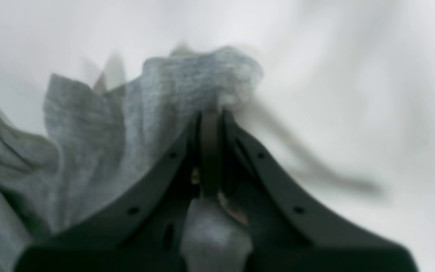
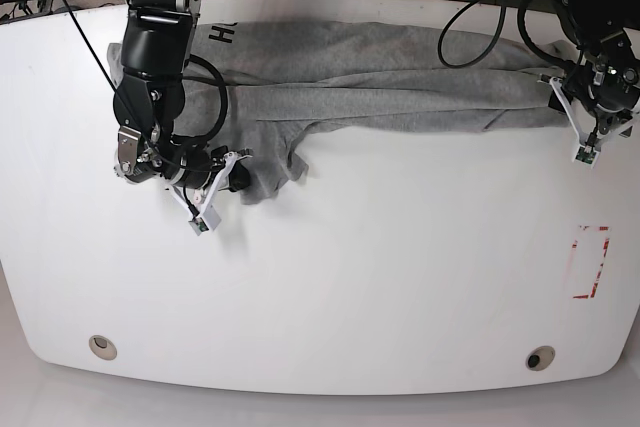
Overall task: Fold the T-shirt properly
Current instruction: 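Release the right gripper and regrasp the shirt's side near the sleeve, then pull the grasped side with the right gripper toward the collar edge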
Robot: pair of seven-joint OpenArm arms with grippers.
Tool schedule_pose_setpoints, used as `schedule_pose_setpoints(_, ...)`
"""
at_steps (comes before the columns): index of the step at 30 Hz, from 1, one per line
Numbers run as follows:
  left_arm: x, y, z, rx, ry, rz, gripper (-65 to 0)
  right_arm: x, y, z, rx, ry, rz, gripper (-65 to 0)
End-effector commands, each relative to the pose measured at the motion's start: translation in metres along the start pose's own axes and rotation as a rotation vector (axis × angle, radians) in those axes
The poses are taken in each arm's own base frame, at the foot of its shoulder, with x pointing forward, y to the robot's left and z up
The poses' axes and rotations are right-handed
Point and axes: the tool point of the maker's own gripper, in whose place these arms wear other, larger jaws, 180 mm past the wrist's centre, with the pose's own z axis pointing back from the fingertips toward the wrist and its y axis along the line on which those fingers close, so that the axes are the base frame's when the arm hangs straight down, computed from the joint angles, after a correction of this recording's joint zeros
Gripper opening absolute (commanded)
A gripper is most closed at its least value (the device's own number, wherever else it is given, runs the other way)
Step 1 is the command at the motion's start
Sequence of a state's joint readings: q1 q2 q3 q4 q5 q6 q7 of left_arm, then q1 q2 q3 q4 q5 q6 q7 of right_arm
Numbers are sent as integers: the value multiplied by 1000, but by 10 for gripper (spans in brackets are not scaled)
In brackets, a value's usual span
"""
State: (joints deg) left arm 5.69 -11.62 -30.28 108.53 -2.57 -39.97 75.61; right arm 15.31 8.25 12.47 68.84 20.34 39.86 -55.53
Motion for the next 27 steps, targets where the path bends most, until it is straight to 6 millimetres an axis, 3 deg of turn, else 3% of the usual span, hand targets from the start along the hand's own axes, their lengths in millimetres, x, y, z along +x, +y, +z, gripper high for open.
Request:
schedule_pose_setpoints(1,7,8,5,24,-22,-7,-278,28,-2,23,-45,-59,76,-650)
schedule_pose_setpoints(8,7,8,5,24,-22,-7,-278,28,-2,76,-179,-72,166,-650)
schedule_pose_setpoints(14,6,8,4,25,-17,-7,-278,15,-4,125,-315,-57,206,-650)
schedule_pose_setpoints(27,11,-1,3,9,-21,-40,-278,-45,1,159,-229,-85,51,-650)
